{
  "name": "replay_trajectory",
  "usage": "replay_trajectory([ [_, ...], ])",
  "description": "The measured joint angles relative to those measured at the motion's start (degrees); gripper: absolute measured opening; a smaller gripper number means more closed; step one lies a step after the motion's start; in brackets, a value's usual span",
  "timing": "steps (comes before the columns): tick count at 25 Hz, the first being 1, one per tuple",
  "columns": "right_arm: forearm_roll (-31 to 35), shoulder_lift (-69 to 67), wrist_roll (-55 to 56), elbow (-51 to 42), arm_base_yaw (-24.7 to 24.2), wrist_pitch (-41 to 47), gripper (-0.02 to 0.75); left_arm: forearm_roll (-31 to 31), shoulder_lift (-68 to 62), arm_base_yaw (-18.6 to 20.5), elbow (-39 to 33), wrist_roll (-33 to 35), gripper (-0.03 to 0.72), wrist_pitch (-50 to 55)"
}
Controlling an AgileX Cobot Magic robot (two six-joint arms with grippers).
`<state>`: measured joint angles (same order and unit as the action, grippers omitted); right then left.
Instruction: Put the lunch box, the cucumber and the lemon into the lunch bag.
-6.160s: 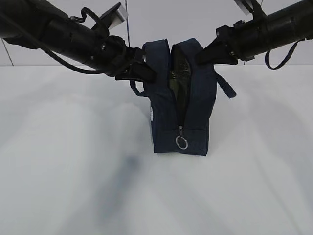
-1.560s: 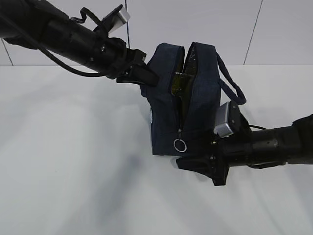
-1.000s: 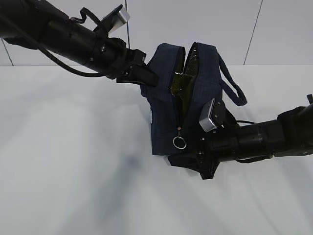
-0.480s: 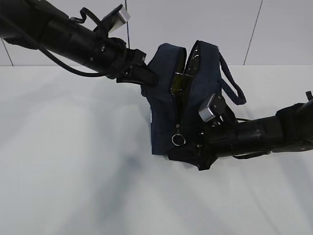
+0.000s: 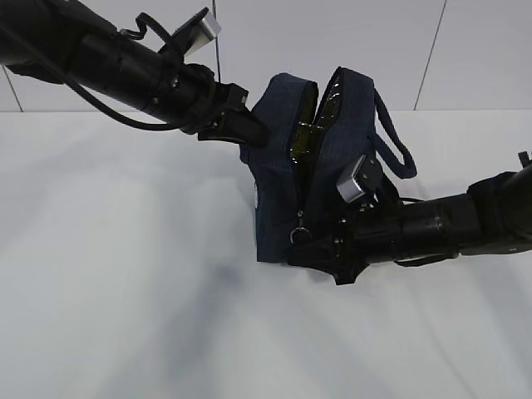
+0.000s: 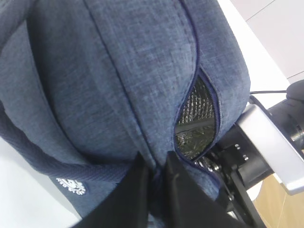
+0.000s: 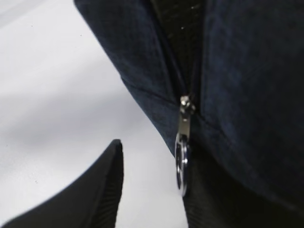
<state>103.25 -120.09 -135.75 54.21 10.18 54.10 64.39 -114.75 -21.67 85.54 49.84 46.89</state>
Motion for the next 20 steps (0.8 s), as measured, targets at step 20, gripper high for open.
replay_trajectory([
  [20, 0.00, 0.00, 0.00, 0.69, 0.00, -0.23, 0.095, 0.00, 0.00, 0.00, 0.00, 0.00, 0.017, 0.00],
])
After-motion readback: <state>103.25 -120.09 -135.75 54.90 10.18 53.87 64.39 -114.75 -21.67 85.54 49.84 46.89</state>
